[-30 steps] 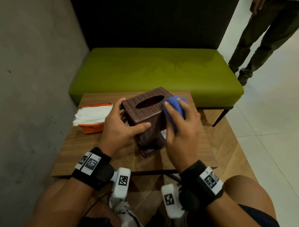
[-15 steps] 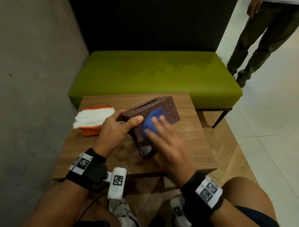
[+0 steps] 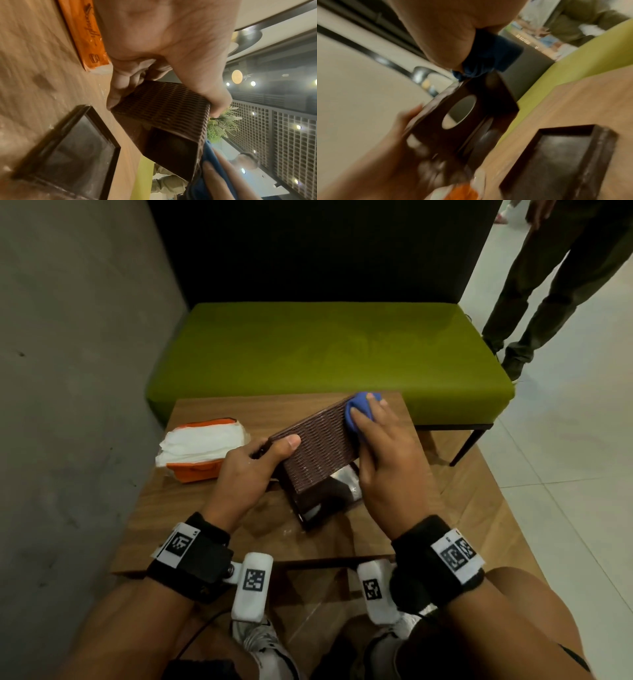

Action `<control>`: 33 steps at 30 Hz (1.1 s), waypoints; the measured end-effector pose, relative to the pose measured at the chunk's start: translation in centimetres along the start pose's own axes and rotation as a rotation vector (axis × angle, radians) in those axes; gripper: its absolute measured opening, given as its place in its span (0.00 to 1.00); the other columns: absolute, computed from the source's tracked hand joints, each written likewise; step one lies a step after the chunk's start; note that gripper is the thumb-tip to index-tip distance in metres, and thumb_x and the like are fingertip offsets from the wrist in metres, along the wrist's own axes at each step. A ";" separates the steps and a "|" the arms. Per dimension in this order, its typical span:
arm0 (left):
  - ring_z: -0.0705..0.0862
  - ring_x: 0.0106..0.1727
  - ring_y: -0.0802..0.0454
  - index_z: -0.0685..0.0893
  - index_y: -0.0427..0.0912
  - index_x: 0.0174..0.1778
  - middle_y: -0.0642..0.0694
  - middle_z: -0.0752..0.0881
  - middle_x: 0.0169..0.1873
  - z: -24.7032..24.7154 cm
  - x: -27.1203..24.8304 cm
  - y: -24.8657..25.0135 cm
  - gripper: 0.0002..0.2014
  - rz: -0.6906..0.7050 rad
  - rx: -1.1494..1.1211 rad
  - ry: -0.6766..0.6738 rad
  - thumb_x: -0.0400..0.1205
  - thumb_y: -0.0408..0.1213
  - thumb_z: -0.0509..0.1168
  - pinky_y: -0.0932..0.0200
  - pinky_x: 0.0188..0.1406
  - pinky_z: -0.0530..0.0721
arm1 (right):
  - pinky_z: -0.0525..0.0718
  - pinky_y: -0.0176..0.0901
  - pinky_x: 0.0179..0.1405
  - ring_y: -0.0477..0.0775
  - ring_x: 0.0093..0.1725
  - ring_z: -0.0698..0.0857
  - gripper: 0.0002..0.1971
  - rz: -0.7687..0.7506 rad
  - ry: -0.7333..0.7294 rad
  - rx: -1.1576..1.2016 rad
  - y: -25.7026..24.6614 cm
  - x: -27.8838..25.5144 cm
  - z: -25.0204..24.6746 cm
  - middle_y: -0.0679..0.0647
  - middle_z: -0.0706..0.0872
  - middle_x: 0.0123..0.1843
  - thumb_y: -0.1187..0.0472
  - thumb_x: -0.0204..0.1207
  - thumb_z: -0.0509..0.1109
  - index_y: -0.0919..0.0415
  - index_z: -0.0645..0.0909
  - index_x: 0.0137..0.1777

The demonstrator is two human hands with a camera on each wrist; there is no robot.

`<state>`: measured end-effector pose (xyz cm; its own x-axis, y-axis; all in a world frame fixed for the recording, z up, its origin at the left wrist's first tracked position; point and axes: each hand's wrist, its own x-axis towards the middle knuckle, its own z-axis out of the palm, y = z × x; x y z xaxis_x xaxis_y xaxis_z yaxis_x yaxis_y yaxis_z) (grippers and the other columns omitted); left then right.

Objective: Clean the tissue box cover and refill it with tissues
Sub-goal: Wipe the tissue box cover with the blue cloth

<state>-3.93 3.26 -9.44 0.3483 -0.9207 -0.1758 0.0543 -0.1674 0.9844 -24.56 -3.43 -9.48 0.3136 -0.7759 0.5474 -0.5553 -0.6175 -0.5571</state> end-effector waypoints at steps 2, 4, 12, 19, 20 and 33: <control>0.96 0.50 0.50 0.94 0.45 0.59 0.46 0.97 0.50 0.6 0.3 0.3 0.14 -0.004 -0.032 0.019 0.84 0.49 0.74 0.61 0.42 0.91 | 0.68 0.65 0.85 0.63 0.90 0.64 0.25 -0.099 -0.092 -0.028 -2.8 -1.4 1.0 0.61 0.71 0.87 0.72 0.83 0.66 0.63 0.79 0.79; 0.96 0.54 0.48 0.94 0.45 0.61 0.44 0.97 0.52 0.5 0.4 0.2 0.15 0.013 -0.033 0.016 0.84 0.49 0.74 0.54 0.48 0.93 | 0.67 0.66 0.85 0.63 0.90 0.61 0.27 -0.255 -0.206 -0.041 -4.2 -3.4 1.5 0.60 0.68 0.89 0.69 0.82 0.63 0.64 0.76 0.82; 0.96 0.51 0.51 0.93 0.45 0.60 0.48 0.97 0.51 0.4 0.1 0.5 0.21 0.022 -0.069 0.029 0.79 0.56 0.74 0.58 0.43 0.92 | 0.66 0.61 0.87 0.63 0.89 0.65 0.26 -0.065 -0.034 -0.011 -0.7 -0.3 -0.5 0.62 0.73 0.86 0.75 0.80 0.69 0.64 0.81 0.78; 0.95 0.54 0.50 0.93 0.46 0.61 0.46 0.97 0.54 -0.3 -0.1 -0.1 0.13 0.013 -0.078 -0.003 0.85 0.47 0.71 0.57 0.46 0.91 | 0.71 0.66 0.82 0.62 0.88 0.67 0.23 -0.267 -0.150 -0.004 -1.2 -1.7 -1.0 0.59 0.75 0.85 0.72 0.82 0.66 0.62 0.83 0.76; 0.95 0.56 0.50 0.93 0.47 0.62 0.46 0.96 0.55 -0.6 -0.3 -0.2 0.16 0.021 -0.067 -0.013 0.83 0.50 0.71 0.56 0.49 0.91 | 0.73 0.63 0.82 0.58 0.86 0.70 0.23 -0.174 -0.085 0.051 -0.3 -0.9 -1.7 0.57 0.77 0.83 0.73 0.82 0.67 0.61 0.84 0.75; 0.89 0.65 0.63 0.77 0.49 0.79 0.51 0.87 0.66 0.2 0.9 -2.0 0.23 0.212 0.137 0.090 0.89 0.47 0.71 0.60 0.63 0.88 | 0.72 0.48 0.85 0.40 0.84 0.73 0.21 0.174 -0.082 0.493 -2.3 -0.1 -2.9 0.48 0.80 0.81 0.71 0.86 0.67 0.56 0.84 0.76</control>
<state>-3.95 2.64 -11.62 0.4209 -0.9062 0.0415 -0.1535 -0.0261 0.9878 -25.53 -1.61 -6.47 0.3192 -0.8679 0.3806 -0.1830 -0.4505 -0.8738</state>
